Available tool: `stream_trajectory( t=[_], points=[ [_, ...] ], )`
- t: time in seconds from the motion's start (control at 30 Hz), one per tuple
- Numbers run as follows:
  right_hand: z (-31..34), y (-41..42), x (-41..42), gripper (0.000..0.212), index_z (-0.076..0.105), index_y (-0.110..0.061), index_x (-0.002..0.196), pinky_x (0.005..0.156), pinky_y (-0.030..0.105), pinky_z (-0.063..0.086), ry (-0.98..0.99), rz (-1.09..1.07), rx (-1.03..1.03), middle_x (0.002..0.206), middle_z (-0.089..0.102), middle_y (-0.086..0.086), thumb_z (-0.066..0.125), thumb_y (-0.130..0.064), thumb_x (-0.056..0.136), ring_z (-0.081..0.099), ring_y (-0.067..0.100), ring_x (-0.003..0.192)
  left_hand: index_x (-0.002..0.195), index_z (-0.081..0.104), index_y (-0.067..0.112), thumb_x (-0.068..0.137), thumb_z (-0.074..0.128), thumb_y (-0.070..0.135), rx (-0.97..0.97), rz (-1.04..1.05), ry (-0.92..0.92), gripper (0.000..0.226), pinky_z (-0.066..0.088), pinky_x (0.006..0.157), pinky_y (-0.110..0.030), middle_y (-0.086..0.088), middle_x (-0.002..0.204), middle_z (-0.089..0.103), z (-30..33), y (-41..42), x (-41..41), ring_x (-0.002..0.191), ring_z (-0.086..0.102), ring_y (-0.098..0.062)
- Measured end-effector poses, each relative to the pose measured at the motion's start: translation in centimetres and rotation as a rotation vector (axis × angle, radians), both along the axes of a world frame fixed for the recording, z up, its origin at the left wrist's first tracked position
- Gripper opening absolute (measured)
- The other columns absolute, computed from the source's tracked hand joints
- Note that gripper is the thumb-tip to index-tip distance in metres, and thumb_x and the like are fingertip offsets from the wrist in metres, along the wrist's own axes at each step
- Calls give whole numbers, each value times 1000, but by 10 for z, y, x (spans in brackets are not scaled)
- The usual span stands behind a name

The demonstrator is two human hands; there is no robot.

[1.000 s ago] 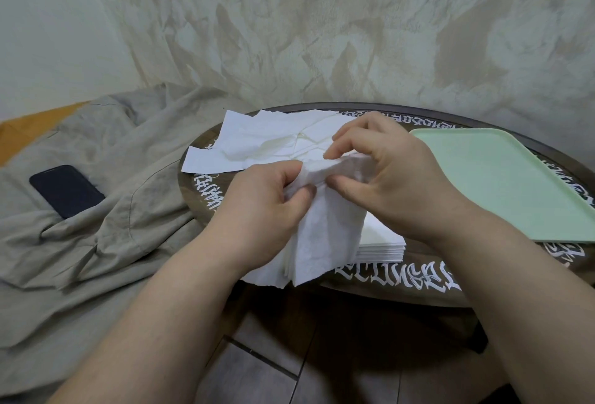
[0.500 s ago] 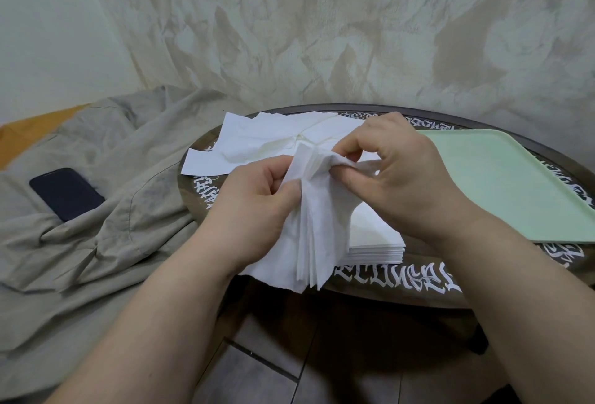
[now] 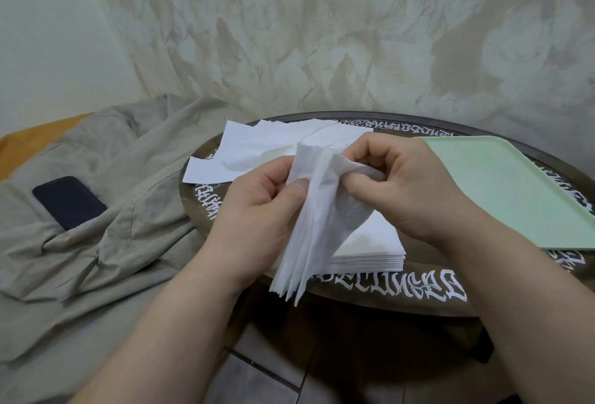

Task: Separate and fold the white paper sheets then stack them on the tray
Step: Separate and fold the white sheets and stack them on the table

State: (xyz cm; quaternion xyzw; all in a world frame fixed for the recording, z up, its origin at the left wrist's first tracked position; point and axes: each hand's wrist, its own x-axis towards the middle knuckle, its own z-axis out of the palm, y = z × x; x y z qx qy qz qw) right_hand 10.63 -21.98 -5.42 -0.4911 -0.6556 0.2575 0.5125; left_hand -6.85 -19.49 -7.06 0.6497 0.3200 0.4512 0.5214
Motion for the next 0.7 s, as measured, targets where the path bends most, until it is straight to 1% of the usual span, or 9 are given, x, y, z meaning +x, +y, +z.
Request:
stream_trajectory(
  t=[0.07,0.13,0.2,0.27,0.43,0.5,0.57,0.63,0.7],
  points=[
    [-1,0,0,10,65,-14,72,58,16,40,3,-7,-10,62,63,-12,64,-5,77,52,2,60,100,75,18,86,55,22,-8,1,8,25,52,93,-48,-10,102,75,0,0,0,96,69,-22],
    [-1,0,0,13,65,-14,72,59,18,41,-13,-25,-13,64,64,-9,64,-2,78,53,4,61,102,75,18,86,54,21,-5,5,28,27,51,95,-49,-8,101,76,-1,0,0,100,69,-26],
    [0,0,0,18,65,-15,73,59,17,41,-56,-43,-14,66,65,-6,63,2,80,54,4,62,102,75,19,87,51,21,0,5,39,29,50,96,-50,-7,102,76,-1,0,0,105,67,-32],
    [1,-1,0,19,65,-16,72,58,15,41,-93,-56,-18,65,65,-8,63,1,80,53,2,61,101,76,21,87,50,22,4,8,43,30,50,96,-52,-7,102,76,-1,0,0,106,66,-34],
    [2,-1,-1,21,65,-19,70,56,12,39,-88,-76,-33,62,62,-14,63,0,80,51,0,59,105,74,20,88,47,22,31,6,70,32,50,97,-53,-5,102,75,-2,-1,1,105,67,-31],
    [2,-1,-1,21,65,-19,70,56,11,38,-84,-82,-35,62,62,-14,63,-1,79,51,-1,58,104,74,21,88,54,28,35,-2,52,27,50,96,-54,-6,102,75,-3,-1,1,103,68,-30],
    [2,-1,-2,21,65,-20,70,56,12,39,-88,-84,-35,62,62,-14,63,-1,79,51,-1,58,105,74,24,81,67,36,49,-14,53,28,54,93,-51,-4,101,76,-4,-2,2,99,70,-26],
    [2,-1,-2,20,65,-20,70,56,12,38,-86,-92,-32,61,62,-13,63,-2,79,51,0,57,107,72,28,77,72,32,84,-14,80,30,55,91,-49,0,101,76,-5,-3,4,98,71,-21],
    [1,0,-1,19,65,-20,70,56,13,39,-82,-106,-35,62,62,-12,63,-3,79,51,0,58,107,70,33,79,69,22,131,21,118,30,55,92,-50,5,101,76,-7,-3,5,99,71,-18]
  ],
)
